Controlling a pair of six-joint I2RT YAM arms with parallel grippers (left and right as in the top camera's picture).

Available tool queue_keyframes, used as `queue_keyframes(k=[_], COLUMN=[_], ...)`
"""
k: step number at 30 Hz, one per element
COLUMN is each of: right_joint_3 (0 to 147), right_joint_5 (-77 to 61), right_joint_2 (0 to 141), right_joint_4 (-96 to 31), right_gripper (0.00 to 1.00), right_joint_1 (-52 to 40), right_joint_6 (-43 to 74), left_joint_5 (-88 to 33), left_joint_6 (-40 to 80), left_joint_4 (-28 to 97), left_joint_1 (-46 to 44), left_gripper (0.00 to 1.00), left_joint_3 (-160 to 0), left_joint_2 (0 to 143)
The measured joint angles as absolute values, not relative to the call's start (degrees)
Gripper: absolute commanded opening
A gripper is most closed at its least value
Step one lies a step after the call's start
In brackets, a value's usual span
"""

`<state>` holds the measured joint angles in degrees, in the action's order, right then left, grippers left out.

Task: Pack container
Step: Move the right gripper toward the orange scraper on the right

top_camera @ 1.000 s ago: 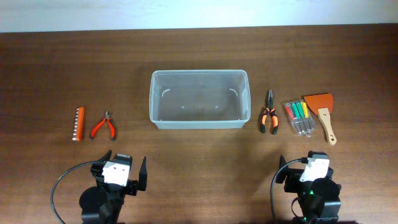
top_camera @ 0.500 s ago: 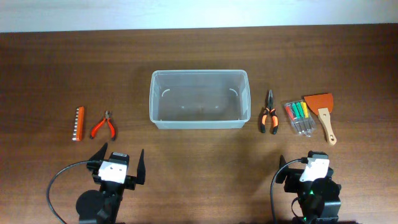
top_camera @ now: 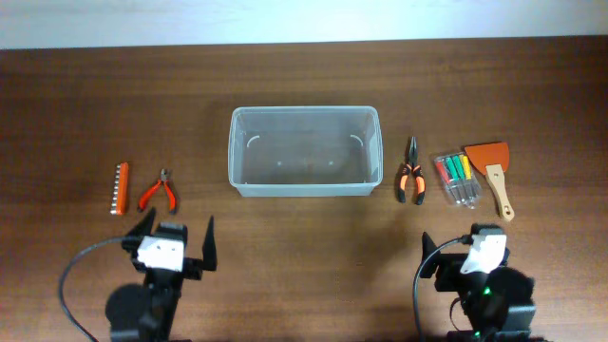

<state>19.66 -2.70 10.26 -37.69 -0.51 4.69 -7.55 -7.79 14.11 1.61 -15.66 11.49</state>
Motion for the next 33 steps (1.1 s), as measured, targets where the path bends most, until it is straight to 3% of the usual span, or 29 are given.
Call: queue_keyframes(k=[8, 18, 25, 33], right_joint_3=[46.46, 84.62, 91.55, 91.72], right_joint_5=[-3.33, -3.33, 0.64, 3.44], right_joint_2=[41.63, 71.55, 78.41, 85.43], right_joint_4=[-43.05, -64.69, -71.59, -71.85], right_gripper=[0.98, 0.99, 0.99, 1.00], right_joint_1=[-0.49, -0.49, 1.87, 17.69], right_joint_6=[1.30, -1.87, -1.67, -1.52], left_joint_5=[-4.40, -4.97, -6.33, -6.74], left_joint_6=[-9.06, -13.08, -13.56, -13.74], left_joint_4=[16.23, 26.65, 27.05, 27.05], left_joint_1=[4.27, 9.15, 9.41, 9.41], left_gripper=[0.99, 0.99, 0.99, 0.99], left_joint_3=[-35.38, -66.98, -69.69, -69.71], left_joint_2=[42.68, 77.19, 84.09, 84.93])
